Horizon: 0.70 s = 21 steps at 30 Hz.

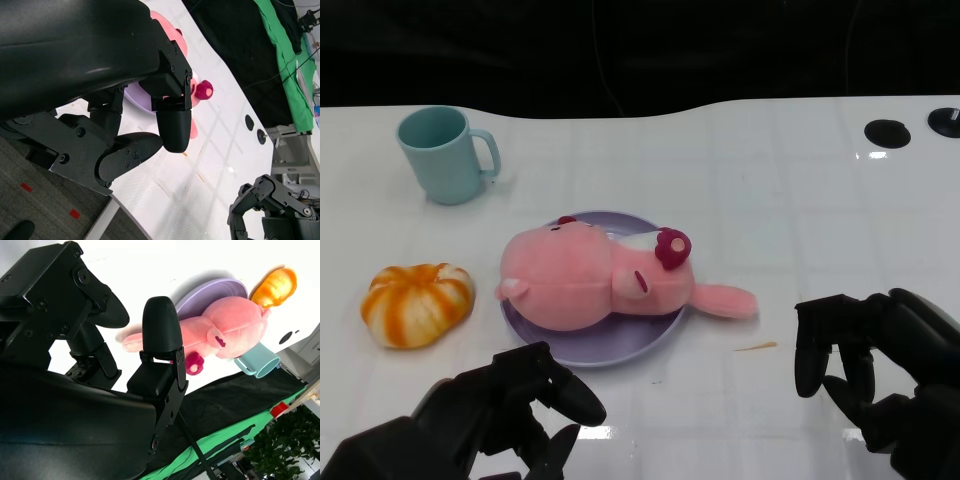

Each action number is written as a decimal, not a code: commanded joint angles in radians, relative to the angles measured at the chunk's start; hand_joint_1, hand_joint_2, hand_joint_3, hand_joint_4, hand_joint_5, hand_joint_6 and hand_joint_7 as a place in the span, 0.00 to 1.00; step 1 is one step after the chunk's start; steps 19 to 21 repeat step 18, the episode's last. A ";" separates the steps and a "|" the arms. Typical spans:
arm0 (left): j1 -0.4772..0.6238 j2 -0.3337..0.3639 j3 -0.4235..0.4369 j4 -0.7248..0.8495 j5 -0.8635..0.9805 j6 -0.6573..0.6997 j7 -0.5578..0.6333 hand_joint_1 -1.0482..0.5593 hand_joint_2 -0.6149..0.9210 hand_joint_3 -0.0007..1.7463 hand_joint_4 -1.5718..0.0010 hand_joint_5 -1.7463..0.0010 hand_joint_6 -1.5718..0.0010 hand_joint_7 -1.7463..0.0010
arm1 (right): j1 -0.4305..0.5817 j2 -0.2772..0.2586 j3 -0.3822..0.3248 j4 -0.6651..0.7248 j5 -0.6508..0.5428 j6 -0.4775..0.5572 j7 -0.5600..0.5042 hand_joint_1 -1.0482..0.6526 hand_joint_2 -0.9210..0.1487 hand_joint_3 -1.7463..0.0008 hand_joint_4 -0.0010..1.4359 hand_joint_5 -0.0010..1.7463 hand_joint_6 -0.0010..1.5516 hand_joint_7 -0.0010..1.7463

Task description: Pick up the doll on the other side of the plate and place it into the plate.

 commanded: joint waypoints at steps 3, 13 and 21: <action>0.009 0.006 -0.001 -0.025 -0.004 0.002 -0.006 0.52 0.81 0.56 0.61 0.07 0.60 0.28 | 0.003 -0.027 -0.025 -0.021 0.030 0.023 0.027 0.63 0.62 0.16 0.63 1.00 0.52 0.86; 0.022 0.005 -0.004 -0.034 -0.011 -0.006 -0.006 0.51 0.84 0.51 0.62 0.06 0.61 0.26 | 0.024 -0.036 -0.021 -0.054 0.034 0.025 0.041 0.65 0.61 0.17 0.63 1.00 0.53 0.86; 0.028 0.011 0.004 -0.042 -0.010 -0.002 -0.008 0.51 0.85 0.51 0.62 0.06 0.61 0.26 | 0.031 -0.029 -0.014 -0.080 0.037 0.058 0.049 0.67 0.61 0.16 0.61 1.00 0.52 0.85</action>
